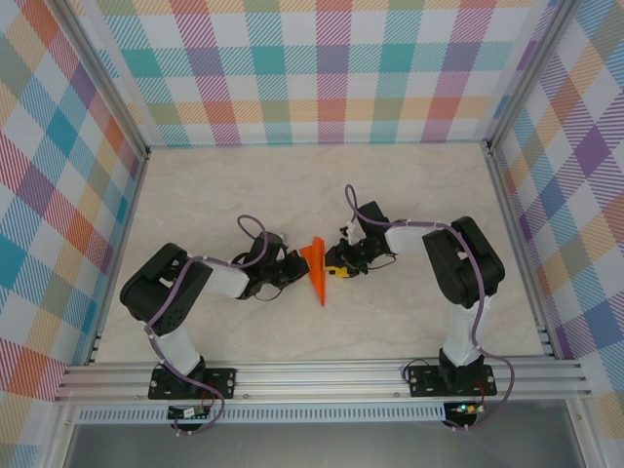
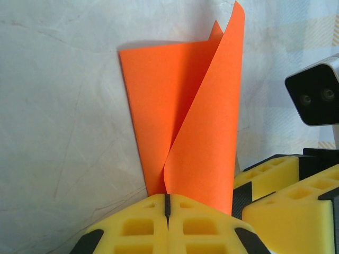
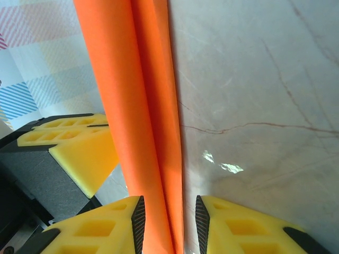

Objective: Fold a paper plane with a square sheet of paper (fold left side to right side)
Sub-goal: Fold the wing for the fifth time at the center of the table.

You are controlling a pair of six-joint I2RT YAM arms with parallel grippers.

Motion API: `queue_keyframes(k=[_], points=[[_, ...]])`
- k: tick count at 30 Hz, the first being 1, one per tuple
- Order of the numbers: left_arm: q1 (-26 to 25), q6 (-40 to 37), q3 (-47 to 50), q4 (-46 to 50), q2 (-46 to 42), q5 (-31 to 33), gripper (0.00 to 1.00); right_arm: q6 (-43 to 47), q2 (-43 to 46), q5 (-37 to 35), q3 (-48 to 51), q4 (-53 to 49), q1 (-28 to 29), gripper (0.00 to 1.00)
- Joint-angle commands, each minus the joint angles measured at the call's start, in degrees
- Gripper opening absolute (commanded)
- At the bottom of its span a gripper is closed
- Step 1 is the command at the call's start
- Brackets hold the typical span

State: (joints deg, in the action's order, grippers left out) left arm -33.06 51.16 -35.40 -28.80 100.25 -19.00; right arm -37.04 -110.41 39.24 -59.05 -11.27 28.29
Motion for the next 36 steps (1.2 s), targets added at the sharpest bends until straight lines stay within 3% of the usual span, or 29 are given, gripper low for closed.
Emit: queue_keyframes(k=[1,7,12,19,26,36], points=[[0.71,-0.97,-0.37,-1.26,2.13,0.03,0.0,1.2,0.01,-2.62,1.73,-1.22,0.84,0.34],[0.72,-1.76,-1.42,0.47,0.83,-0.33,0.0,-1.16,0.92,-0.31,3.2,4.37,0.8,0.34],[0.71,-2.29,-1.56,1.51,0.64,-0.15,0.0,-2.93,4.82,-0.75,3.58,8.18,0.27,0.48],[0.74,-2.12,-1.54,1.15,0.83,-0.18,0.0,-5.54,0.94,-1.32,-3.62,6.93,-0.23,0.6],[0.76,-2.03,-1.6,1.21,0.74,-0.33,0.0,-5.51,-3.76,-3.33,-10.37,2.38,0.11,0.64],[0.71,-2.03,-1.87,1.1,0.73,-0.59,0.0,-4.49,-5.73,-4.42,-12.02,0.48,0.44,0.65]])
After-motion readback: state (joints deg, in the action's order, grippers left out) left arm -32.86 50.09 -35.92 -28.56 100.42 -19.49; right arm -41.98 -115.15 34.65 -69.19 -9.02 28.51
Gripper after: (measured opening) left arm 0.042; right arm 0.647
